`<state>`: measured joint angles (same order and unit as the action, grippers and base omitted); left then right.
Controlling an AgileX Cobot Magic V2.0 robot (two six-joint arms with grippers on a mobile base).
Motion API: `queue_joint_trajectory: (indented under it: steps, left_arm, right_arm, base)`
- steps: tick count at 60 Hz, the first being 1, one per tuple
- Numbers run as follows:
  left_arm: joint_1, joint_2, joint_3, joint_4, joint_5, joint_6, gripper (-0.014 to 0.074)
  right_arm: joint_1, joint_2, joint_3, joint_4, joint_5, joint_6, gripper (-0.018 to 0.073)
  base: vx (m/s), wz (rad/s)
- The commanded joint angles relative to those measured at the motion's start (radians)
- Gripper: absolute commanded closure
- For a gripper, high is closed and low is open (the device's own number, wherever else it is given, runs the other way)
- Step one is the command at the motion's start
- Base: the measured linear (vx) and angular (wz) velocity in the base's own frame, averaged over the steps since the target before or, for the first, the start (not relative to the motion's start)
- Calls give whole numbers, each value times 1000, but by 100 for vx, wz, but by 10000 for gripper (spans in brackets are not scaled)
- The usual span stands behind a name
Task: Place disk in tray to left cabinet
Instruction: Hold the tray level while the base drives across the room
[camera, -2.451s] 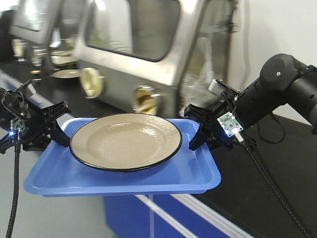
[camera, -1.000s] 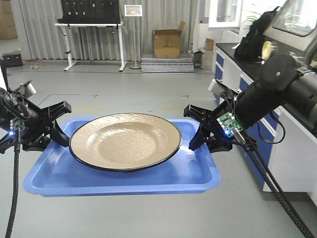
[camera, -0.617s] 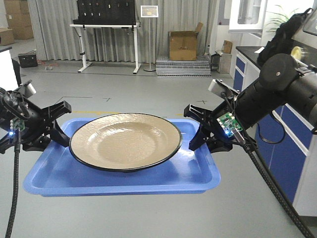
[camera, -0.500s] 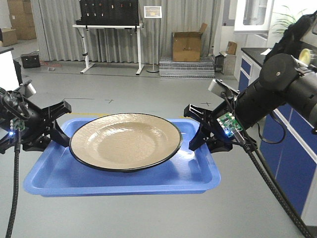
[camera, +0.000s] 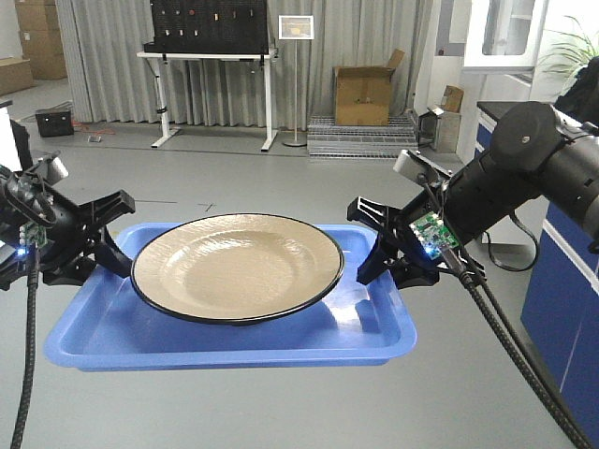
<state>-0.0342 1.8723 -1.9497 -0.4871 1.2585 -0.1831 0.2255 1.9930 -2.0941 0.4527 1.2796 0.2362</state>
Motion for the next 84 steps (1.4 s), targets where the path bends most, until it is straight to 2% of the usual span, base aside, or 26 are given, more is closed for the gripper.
queue_joint_trajectory:
  steps: [1,84]
  left_arm:
    - [-32,-67,-38,-178,-4,-19,597]
    - [-32,-67,-38,-178,-4,-19,597]
  right_arm:
    - [26,-69,-34,156,-57,-14,565]
    - [26,-69,-34,157,-58,-14,565]
  base:
    - [53,-5]
    - [57,-3]
